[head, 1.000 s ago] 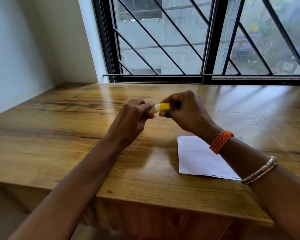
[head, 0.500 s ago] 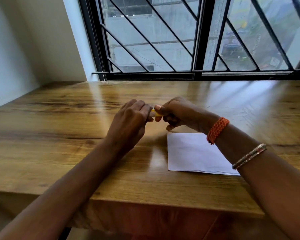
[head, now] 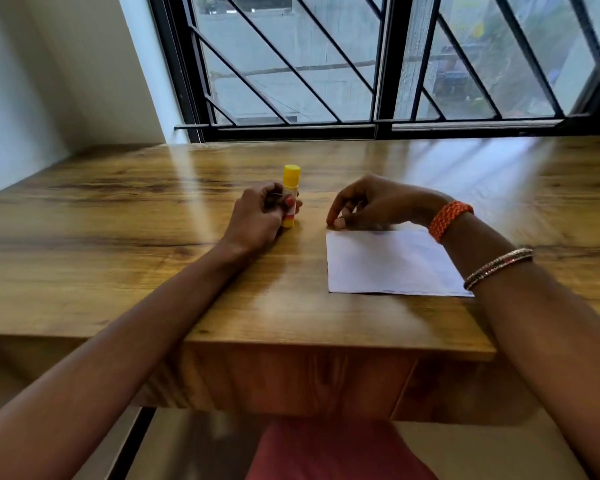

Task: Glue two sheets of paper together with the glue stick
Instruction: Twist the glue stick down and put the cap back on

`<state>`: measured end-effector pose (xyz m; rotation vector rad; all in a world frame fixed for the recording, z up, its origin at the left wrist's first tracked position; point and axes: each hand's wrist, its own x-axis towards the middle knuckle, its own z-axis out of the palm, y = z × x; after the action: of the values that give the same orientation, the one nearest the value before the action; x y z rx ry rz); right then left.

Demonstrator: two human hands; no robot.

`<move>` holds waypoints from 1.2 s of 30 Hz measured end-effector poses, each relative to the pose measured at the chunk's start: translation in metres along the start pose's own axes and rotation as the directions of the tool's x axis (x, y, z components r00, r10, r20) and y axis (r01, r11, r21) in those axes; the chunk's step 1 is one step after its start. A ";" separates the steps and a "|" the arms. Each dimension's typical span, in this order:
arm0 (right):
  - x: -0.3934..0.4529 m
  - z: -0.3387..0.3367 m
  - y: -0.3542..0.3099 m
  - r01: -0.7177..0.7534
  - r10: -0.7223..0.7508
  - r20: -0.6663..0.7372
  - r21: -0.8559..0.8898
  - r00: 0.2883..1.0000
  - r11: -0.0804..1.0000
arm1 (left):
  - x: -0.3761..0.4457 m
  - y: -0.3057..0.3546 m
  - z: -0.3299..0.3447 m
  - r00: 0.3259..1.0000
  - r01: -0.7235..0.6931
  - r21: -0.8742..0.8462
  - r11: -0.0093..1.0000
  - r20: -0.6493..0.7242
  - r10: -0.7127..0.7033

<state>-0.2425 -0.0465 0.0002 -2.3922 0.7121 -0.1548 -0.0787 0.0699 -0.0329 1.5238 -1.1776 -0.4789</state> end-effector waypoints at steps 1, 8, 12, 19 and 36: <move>0.000 0.000 -0.001 0.010 -0.010 -0.005 0.004 1.000 1.000 | 0.001 0.000 0.000 1.000 -0.003 -0.004 1.000 0.007 0.003; 0.006 0.007 -0.004 0.046 -0.046 -0.001 0.001 0.999 0.999 | 0.005 -0.003 0.000 0.999 -0.017 -0.026 1.000 0.045 0.018; 0.009 0.009 -0.006 0.050 -0.050 0.028 0.008 0.998 0.999 | 0.007 -0.004 -0.001 0.999 -0.018 -0.034 0.999 0.042 0.019; 0.033 -0.009 0.001 -0.105 0.140 -0.192 0.181 0.971 0.978 | 0.033 -0.009 0.001 0.998 0.016 -0.115 0.993 -0.061 -0.024; 0.111 -0.030 0.060 -0.367 0.582 -0.682 0.455 0.442 0.811 | 0.097 -0.024 0.014 0.999 0.024 0.124 0.992 -0.039 -0.019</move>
<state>-0.1840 -0.1603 -0.0192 -1.6776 1.6626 -1.0735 -0.0391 -0.0227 -0.0321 1.6472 -1.1808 -0.3950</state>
